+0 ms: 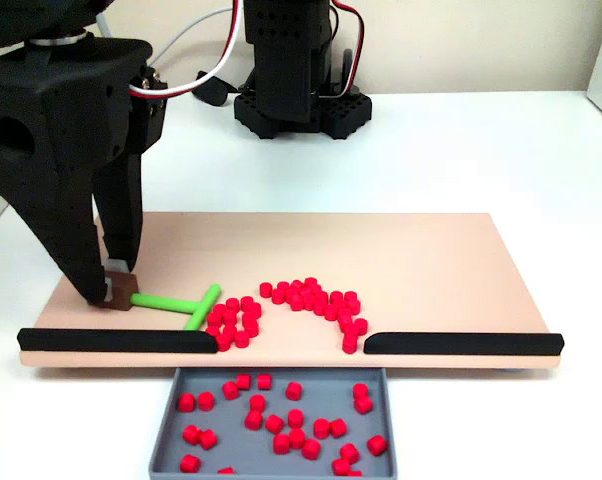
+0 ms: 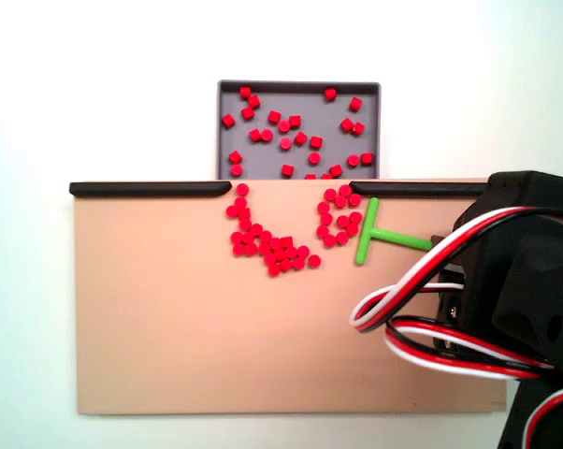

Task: Push granules from right to the grey container

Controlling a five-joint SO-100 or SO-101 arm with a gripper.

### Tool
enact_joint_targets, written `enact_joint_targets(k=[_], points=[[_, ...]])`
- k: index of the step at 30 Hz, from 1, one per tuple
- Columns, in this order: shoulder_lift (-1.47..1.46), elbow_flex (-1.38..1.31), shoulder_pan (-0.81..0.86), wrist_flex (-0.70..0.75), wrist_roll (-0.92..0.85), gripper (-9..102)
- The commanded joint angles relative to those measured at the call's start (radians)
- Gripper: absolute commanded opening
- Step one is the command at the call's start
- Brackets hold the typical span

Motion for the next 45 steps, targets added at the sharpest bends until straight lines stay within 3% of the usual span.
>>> enact_joint_targets(k=[1, 45], points=[[0.003, -0.031, -0.014, -0.009, -0.069, 0], [0.009, -0.032, -0.044, -0.014, 0.021, 0]])
